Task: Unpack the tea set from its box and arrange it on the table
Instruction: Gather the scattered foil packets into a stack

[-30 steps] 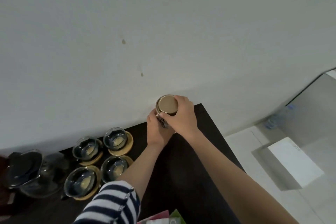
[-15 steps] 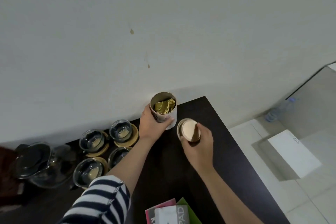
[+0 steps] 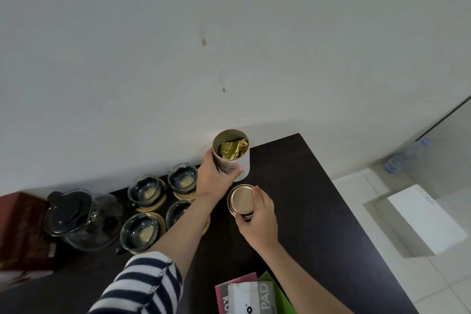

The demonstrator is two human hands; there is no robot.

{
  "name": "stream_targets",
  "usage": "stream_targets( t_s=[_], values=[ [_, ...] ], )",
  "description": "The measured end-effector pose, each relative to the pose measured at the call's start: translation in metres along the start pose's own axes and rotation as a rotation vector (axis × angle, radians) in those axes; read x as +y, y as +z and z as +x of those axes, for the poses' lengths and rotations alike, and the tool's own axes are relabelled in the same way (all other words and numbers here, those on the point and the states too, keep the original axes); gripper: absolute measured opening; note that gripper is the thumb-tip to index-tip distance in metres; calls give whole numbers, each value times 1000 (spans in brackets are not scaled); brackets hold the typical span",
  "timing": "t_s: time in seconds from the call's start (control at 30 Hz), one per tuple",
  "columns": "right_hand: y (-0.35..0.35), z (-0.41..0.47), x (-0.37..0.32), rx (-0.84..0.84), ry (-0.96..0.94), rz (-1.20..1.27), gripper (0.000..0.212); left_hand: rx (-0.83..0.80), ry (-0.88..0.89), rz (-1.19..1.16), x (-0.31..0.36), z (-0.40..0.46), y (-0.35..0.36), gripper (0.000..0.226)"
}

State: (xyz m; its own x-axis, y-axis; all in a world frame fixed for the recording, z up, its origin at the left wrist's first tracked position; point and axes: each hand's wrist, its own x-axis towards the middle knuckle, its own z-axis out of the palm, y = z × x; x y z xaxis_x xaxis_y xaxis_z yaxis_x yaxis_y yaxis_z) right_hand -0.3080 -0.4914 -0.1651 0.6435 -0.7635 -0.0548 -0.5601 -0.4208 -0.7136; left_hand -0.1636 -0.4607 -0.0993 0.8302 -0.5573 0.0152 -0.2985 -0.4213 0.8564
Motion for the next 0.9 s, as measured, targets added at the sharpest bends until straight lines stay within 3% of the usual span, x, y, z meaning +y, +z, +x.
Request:
stream_targets(
  t_s=[0.17,0.33,0.63,0.9],
  values=[
    [-3,-6,1,-43,30,55,88,36,-78,21,-2,-22,5,66],
    [-13,-28,-8,-29,61,94,82,66,-155,79,-5,-62,0,88],
    [-8,-143,-56,64,-42,203,65,220,-74,-19,-10,-167,-70,63],
    [58,-278,-100,-4,-135,120,62,341,-118,9,-87,-299,-186,52]
  ],
)
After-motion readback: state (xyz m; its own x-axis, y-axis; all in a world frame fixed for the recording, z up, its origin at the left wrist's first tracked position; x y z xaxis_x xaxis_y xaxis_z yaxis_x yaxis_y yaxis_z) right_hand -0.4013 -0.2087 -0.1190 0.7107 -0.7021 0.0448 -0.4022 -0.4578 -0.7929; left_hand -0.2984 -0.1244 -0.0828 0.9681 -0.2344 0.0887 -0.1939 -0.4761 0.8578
